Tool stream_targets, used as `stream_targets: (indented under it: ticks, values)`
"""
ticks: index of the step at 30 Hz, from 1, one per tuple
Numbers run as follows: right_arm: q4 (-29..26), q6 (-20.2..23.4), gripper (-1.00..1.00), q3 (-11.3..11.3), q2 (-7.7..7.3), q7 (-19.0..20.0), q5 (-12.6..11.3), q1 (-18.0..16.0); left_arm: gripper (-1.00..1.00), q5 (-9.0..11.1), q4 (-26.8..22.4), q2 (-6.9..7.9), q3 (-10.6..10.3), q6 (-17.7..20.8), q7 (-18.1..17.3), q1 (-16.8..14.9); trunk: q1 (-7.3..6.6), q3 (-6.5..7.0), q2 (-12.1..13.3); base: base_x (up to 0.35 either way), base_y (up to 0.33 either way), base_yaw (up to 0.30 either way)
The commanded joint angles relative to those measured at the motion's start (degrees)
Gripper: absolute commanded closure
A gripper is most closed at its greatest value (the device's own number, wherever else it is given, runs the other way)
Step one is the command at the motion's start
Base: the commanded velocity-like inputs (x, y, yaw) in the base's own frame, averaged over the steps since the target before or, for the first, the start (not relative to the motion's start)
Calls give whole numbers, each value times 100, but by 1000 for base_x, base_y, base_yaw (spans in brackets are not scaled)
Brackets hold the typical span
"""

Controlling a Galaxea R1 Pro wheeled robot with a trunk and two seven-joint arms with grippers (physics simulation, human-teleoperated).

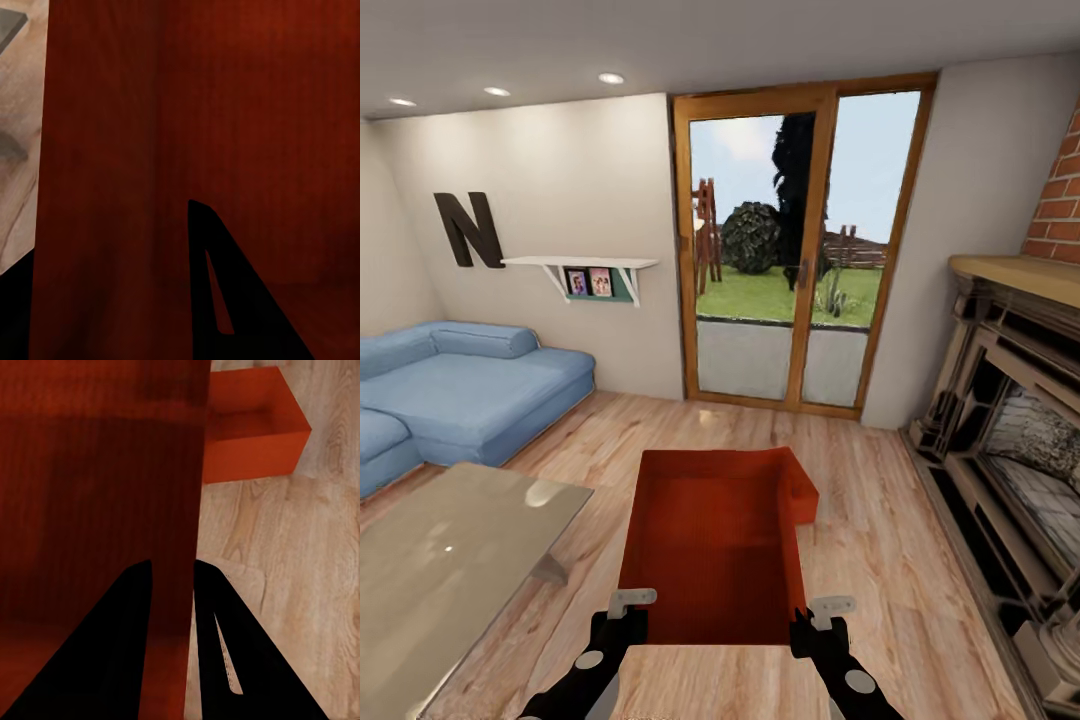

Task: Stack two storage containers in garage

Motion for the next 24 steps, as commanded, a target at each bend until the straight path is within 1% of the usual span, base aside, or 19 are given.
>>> stream_targets:
  ticks: [1, 24]
  values:
    - [-52, -198, 100, 68, -7, 82, -32, -8, 100, 6, 23, 24, 32, -25, 237, -6, 3, -13, -14, 0, 0, 284]
    - [-54, -233, 100, 76, -13, 84, 0, -8, 100, 6, 23, 22, 32, -32, 237, -6, 3, -13, -14, 0, 0, 295]
